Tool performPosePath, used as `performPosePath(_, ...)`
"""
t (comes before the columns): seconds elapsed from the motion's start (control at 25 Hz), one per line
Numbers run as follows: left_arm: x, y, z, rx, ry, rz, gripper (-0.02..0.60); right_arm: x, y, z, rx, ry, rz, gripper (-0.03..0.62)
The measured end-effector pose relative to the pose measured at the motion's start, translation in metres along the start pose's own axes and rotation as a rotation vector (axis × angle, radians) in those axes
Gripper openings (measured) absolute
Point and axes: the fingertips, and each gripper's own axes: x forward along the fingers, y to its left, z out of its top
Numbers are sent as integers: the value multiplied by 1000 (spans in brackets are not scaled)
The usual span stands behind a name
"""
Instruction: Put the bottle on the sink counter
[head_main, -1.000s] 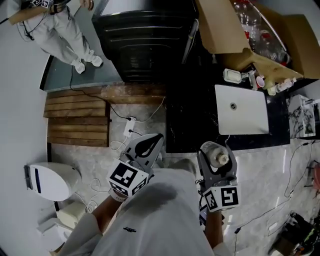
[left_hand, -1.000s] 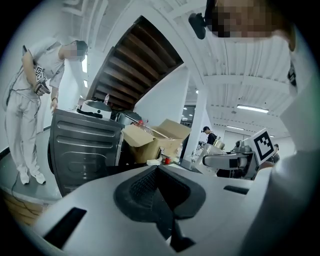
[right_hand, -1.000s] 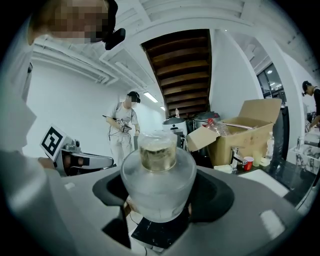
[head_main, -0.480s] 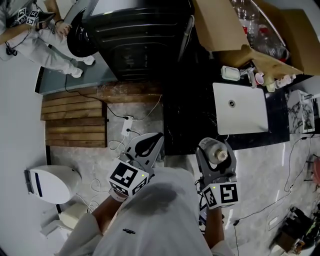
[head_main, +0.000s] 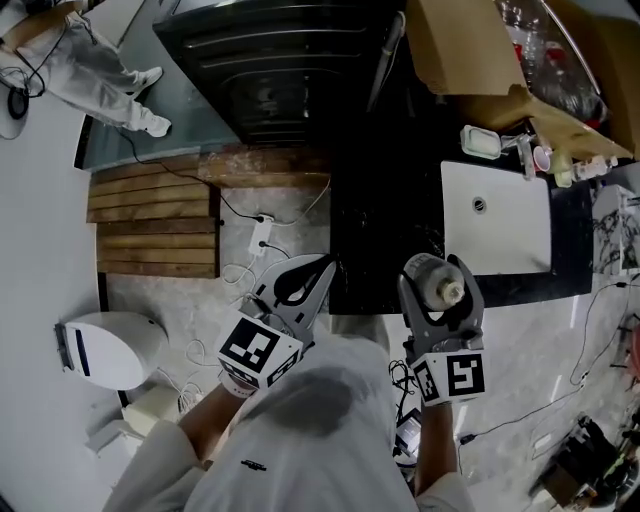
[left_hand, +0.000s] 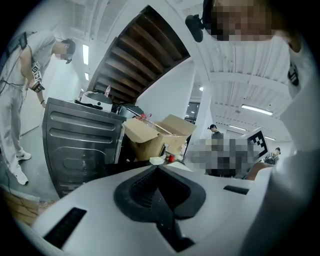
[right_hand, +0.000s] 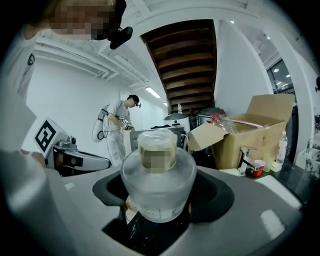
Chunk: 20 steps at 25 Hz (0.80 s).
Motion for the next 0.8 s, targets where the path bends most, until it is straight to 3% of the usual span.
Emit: performPosePath(0.8,111,43,21,-9,36,80,8,130,-91,8,-58,34,116,345)
